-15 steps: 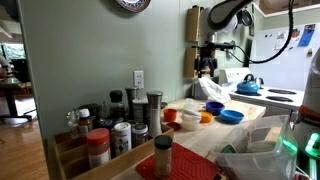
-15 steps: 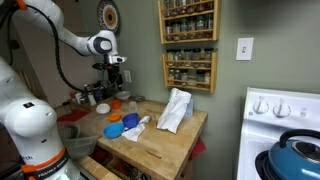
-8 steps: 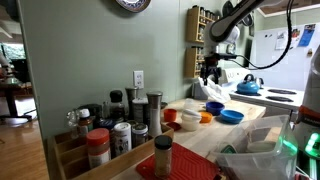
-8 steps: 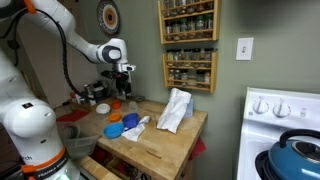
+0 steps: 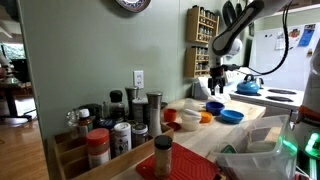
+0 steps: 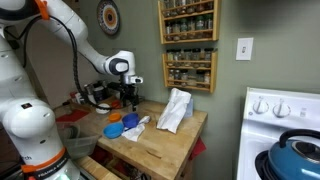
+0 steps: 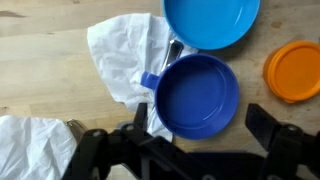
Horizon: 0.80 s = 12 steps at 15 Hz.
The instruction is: Pour the contents of the big blue cup into the blue bowl
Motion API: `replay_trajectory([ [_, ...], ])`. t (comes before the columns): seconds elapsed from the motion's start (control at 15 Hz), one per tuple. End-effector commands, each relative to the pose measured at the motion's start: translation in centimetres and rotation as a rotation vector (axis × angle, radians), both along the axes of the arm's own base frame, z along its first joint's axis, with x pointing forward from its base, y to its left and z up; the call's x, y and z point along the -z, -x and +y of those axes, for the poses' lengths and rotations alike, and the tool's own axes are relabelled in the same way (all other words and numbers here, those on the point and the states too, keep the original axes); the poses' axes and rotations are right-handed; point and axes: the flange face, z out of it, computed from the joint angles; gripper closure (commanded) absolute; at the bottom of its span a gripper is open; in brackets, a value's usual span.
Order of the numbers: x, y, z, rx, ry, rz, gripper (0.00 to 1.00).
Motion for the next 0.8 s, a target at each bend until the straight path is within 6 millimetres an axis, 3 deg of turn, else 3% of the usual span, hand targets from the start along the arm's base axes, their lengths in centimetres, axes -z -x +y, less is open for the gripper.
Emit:
replay_trajectory([
  [0.0,0.0,-0.1,0.0,0.000,0.000,0.000,0.00],
  [0.27,-0.3,-0.2,0.1,-0.002,0.000,-0.006,0.00],
  [0.73,2.4,-0.6,-1.4,-0.126,-0.028,-0.043,0.00],
])
